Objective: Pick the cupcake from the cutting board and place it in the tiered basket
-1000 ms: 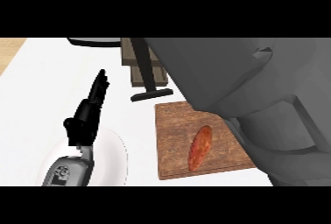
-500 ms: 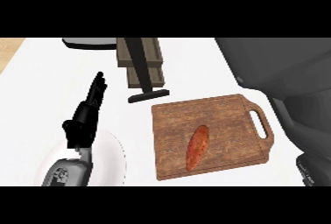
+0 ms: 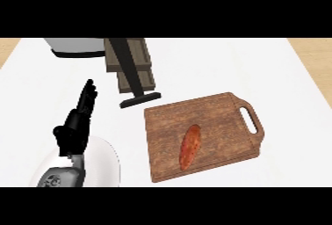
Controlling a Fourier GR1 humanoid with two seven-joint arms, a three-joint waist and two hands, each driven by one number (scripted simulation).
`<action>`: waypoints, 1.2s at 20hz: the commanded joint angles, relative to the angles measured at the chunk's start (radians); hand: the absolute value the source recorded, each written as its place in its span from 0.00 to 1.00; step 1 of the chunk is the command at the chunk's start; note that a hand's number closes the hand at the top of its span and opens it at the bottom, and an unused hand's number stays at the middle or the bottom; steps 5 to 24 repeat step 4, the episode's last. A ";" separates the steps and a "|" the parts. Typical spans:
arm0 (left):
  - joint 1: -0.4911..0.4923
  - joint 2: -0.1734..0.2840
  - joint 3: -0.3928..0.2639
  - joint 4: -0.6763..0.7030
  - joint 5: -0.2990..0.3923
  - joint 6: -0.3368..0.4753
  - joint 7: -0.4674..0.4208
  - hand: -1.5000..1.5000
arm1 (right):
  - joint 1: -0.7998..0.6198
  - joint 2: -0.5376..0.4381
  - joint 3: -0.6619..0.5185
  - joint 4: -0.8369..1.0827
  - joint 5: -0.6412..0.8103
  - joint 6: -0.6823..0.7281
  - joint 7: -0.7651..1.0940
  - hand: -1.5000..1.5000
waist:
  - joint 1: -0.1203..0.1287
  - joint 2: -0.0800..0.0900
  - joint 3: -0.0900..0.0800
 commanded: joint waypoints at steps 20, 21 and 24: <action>0.020 0.012 0.022 0.005 -0.009 0.019 0.009 0.50 | 0.174 -0.088 -0.049 -0.270 -0.103 0.153 0.051 0.00 | -0.056 -0.017 0.003; 0.020 0.012 0.022 0.005 -0.009 0.019 0.009 0.50 | 0.174 -0.088 -0.049 -0.270 -0.103 0.153 0.051 0.00 | -0.056 -0.017 0.003; 0.020 0.012 0.022 0.005 -0.009 0.019 0.009 0.50 | 0.174 -0.088 -0.049 -0.270 -0.103 0.153 0.051 0.00 | -0.056 -0.017 0.003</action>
